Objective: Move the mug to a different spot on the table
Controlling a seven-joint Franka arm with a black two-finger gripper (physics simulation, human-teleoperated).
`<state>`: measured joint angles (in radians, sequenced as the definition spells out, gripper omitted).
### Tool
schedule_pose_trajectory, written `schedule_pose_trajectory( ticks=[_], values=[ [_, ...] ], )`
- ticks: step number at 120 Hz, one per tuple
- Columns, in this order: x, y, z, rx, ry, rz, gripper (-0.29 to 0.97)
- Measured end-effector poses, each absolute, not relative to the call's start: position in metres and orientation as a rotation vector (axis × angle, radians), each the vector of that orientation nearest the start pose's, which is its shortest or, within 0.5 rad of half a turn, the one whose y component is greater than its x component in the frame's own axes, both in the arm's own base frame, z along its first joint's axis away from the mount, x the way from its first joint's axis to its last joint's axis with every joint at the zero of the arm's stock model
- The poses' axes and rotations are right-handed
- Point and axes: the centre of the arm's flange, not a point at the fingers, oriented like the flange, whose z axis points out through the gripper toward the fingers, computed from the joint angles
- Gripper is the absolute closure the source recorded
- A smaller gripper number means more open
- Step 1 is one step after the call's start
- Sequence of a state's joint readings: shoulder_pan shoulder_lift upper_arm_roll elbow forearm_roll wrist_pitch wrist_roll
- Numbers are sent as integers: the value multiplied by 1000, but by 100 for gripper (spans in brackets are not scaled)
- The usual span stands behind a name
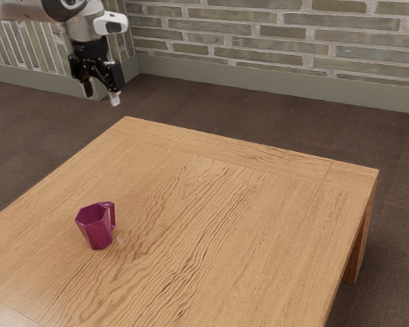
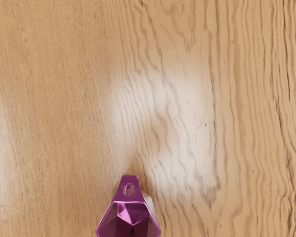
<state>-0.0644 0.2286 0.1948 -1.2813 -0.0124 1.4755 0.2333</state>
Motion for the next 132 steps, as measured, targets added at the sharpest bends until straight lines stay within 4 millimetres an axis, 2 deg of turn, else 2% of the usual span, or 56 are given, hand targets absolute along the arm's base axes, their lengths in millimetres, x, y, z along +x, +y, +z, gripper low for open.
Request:
schedule_pose_trajectory(
  ticks=[13, 22, 33, 39, 63, 79, 88, 107, 132],
  values=[
    [615, 62, 612, -3110, 180, 68, 0],
    [629, 51, 586, -3100, 232, 129, 0],
    [645, 22, 547, -3072, 367, 224, 0],
    [650, 18, 526, -3054, 404, 279, 0],
    [670, 24, 432, -2949, 491, 518, 0],
    [671, 50, 380, -2904, 492, 643, 0],
    [667, 65, 358, -2895, 485, 694, 0],
    [661, 78, 308, -2896, 501, 775, 0],
    [652, 86, 267, -2901, 528, 833, 0]
  ],
)
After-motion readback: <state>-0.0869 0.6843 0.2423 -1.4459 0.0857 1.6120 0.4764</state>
